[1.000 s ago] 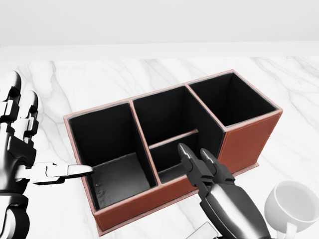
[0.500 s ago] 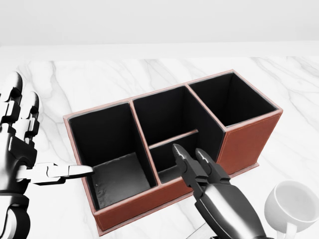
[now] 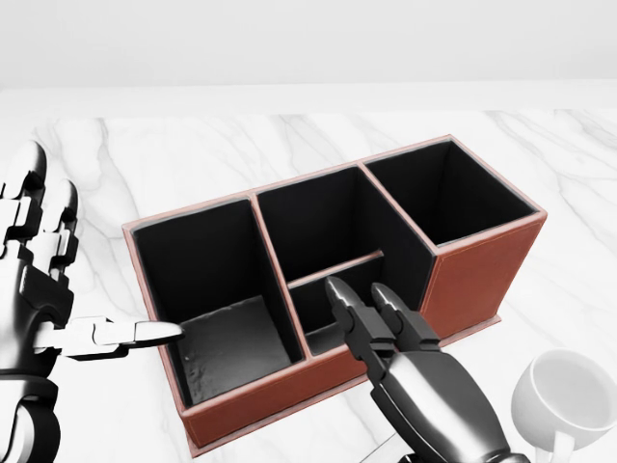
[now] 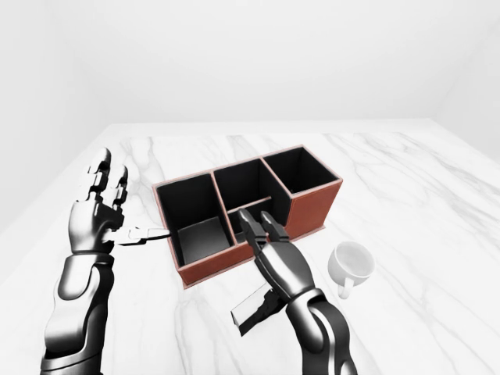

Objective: Pick up the book and place it in the front compartment of the caddy.

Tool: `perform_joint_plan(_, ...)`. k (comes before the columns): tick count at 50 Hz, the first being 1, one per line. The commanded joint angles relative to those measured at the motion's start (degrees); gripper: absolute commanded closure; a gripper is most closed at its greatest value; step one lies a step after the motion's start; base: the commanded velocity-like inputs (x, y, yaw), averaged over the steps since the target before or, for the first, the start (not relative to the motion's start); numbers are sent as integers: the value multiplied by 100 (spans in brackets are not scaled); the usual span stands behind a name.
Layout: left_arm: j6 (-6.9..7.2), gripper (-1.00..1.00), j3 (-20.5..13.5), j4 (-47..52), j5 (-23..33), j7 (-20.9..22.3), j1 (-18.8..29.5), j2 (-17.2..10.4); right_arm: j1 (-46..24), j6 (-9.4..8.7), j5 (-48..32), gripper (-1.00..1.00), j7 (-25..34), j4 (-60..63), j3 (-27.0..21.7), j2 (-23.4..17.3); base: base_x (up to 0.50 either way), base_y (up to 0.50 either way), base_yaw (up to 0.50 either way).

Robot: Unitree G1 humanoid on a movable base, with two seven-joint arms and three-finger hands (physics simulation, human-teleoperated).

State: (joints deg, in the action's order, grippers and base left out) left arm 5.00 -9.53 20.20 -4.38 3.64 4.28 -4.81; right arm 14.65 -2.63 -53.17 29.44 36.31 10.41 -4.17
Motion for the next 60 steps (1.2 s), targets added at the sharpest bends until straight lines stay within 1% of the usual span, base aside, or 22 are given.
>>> perform_joint_plan(1, 0, -95, 0, 33, 6, 1, 5, -1, -24, 60, -67, -100, 67, 10, -6, 12, 0, 0, 0)
perform_joint_plan(3, 0, -95, 0, 34, 8, 3, 5, -1, -33, 105, -76, -100, 37, -41, -8, 4, 0, 0, 0)
perform_joint_plan(9, 0, -95, -1, 34, 10, 4, 5, 0, -42, 138, -155, -100, 105, 9, 10, 6, 0, 0, 0)
perform_joint_plan(16, 0, -95, -1, 34, 8, 7, 5, -1, 17, 254, -247, -100, 99, 5, 68, -13, 0, 0, 0)
perform_joint_plan(26, 0, -95, -1, 34, 7, 5, 5, 0, 8, 353, -305, -100, 97, -54, 83, -21, 0, 0, 0)
perform_joint_plan(32, 0, -95, 13, -18, 32, -5, 11, 3, 24, 380, -346, -100, 118, -37, 114, -17, 0, 0, 0)
perform_joint_plan(35, 0, -95, 14, -90, 38, -3, 7, 8, 29, 442, -349, -100, 53, -120, 120, -35, 0, 0, 0)
perform_joint_plan(41, 0, -95, 13, -21, 37, -9, 0, 3, 44, 507, -370, -100, -13, -196, 142, -43, 0, 0, 0)
perform_joint_plan(58, 0, -95, 9, -87, 46, -11, 13, 0, 149, 607, -444, -100, -150, -301, 251, -78, 0, 0, 0)
perform_joint_plan(60, 0, -95, 9, -67, 42, -8, 12, -1, 168, 658, -456, -100, -237, -402, 272, -94, 0, 0, 0)
